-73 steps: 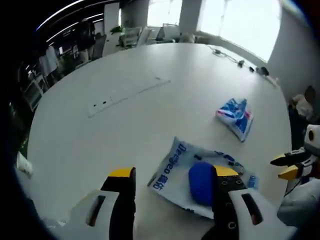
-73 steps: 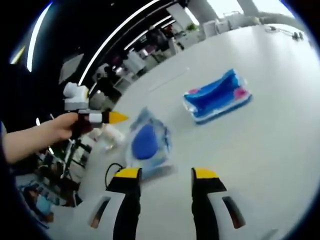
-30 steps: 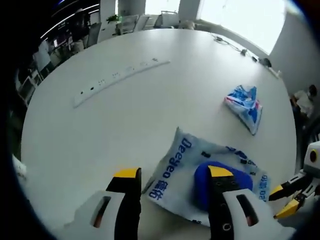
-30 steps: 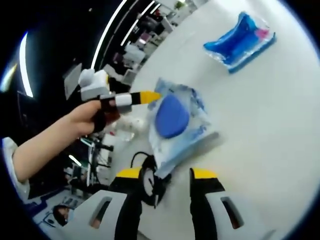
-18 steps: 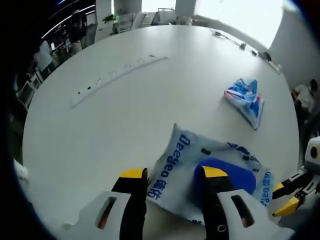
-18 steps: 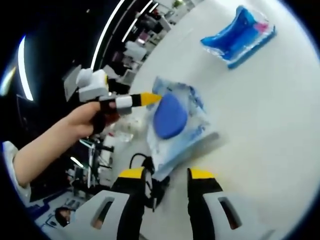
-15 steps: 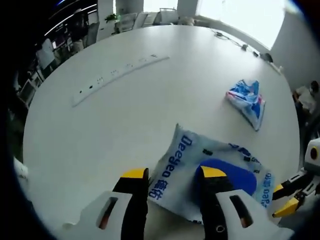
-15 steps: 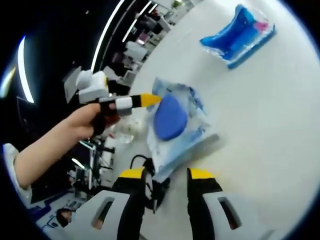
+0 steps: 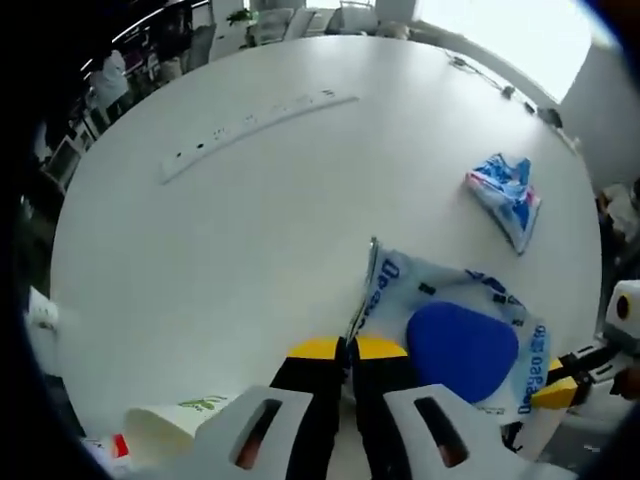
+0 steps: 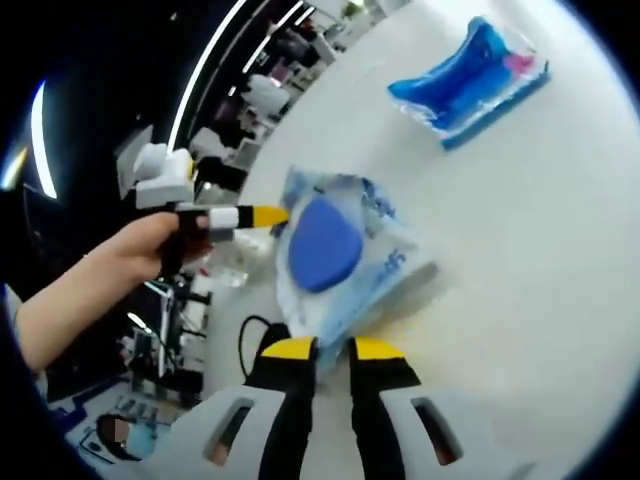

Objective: Arrange the tabletop items into an orderly group along one side of the table until the central work area is clear of visible clutter.

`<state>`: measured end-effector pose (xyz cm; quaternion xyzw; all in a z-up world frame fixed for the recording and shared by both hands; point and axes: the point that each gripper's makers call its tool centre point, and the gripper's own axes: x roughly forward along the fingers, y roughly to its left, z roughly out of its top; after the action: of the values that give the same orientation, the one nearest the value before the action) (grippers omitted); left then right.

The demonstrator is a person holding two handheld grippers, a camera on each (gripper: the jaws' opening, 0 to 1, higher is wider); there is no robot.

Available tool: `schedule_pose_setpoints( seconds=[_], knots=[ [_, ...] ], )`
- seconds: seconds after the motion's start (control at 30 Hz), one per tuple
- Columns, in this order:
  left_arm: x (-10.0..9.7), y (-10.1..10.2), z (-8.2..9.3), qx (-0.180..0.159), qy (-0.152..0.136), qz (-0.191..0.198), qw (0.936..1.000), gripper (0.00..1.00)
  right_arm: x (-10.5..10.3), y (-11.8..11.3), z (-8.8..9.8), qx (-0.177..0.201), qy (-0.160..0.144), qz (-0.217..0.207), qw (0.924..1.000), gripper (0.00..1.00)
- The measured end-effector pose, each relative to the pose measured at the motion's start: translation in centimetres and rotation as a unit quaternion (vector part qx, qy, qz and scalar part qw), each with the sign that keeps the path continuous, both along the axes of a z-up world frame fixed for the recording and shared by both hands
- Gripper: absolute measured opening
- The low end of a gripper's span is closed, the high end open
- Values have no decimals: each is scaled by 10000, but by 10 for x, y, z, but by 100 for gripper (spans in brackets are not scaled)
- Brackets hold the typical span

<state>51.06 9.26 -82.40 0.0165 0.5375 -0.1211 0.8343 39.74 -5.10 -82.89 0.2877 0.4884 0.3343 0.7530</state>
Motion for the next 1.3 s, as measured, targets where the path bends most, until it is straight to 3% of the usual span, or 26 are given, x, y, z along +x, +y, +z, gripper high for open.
schedule_pose_setpoints(
  seconds=[0.13,0.3,0.47,0.73,0.97,1.17,1.3],
  knots=[
    [-3,-2,5,-61,7,77,10000,0,5,-6,3,-76,-64,-58,9999,2],
    [-7,-7,16,-184,-91,127,9997,0,15,-18,9,-287,-355,1,9990,0],
    [-13,-9,30,-379,-239,266,9986,0,36,-35,23,-237,-596,-254,9976,0],
    [-27,-10,46,-610,-557,507,9953,0,61,-46,48,-107,-1025,-323,9941,0],
    [-41,-11,58,-892,-829,770,9896,0,76,-53,63,-32,-1219,-464,9915,0],
    [-54,-7,62,-1086,-977,1101,9831,0,84,-47,72,-117,-1426,-195,9895,0],
    [-60,-3,60,-1070,-1040,1140,9822,0,94,-44,76,-22,-1295,-300,9911,0]
  ],
)
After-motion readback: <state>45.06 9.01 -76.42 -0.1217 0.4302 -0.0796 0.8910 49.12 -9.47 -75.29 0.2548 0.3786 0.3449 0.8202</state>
